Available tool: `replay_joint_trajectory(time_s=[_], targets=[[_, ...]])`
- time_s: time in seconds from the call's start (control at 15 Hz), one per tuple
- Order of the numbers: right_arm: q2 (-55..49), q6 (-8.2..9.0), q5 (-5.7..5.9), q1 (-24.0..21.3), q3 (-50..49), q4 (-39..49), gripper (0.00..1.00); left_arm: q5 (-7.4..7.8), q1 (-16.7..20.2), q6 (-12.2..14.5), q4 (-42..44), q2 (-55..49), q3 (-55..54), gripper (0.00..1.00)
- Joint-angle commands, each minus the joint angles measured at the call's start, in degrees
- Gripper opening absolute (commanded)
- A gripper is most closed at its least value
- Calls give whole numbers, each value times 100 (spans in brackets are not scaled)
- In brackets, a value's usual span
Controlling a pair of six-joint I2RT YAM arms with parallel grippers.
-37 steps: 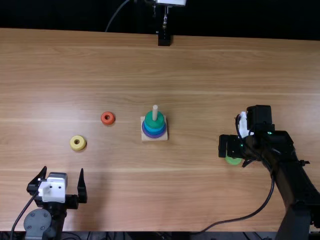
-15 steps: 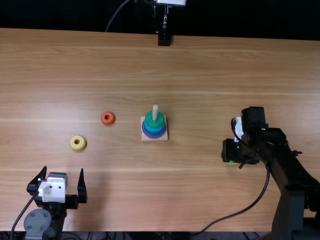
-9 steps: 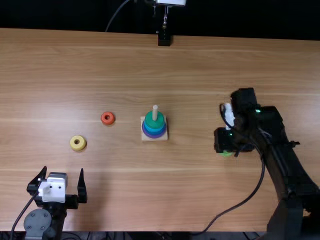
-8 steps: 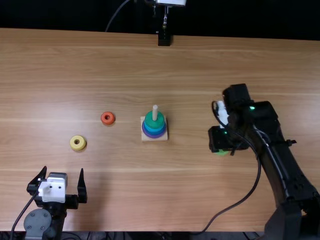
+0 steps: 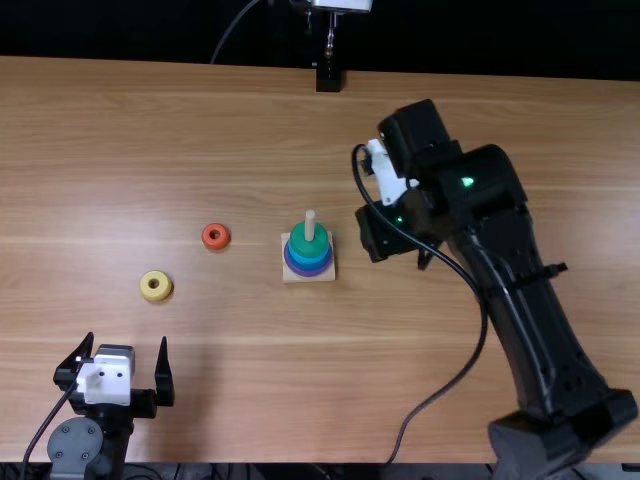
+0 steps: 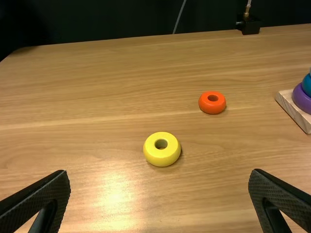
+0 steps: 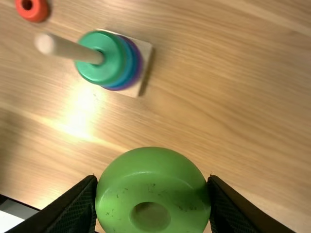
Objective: Build the Hanoi tower: stack the rings onto the peg from bottom to top in this color order: purple, dark blue, light blue, dark green, light green, yellow, orange.
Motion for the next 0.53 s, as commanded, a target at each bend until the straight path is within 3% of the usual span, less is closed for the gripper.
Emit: replay_joint_trajectory(time_s=[0.0,0.2,0.47], targets=[[384,23,-39,182,748,-89,0,45,-27,-11,-456,-69,-604,100],[1052,34,-39,392,1944,-350,0,45,-27,-11,-456,-69,-604,100],[1596,34,-29,586,2664,-350,0,45,-27,-11,-456,-69,-604,100]])
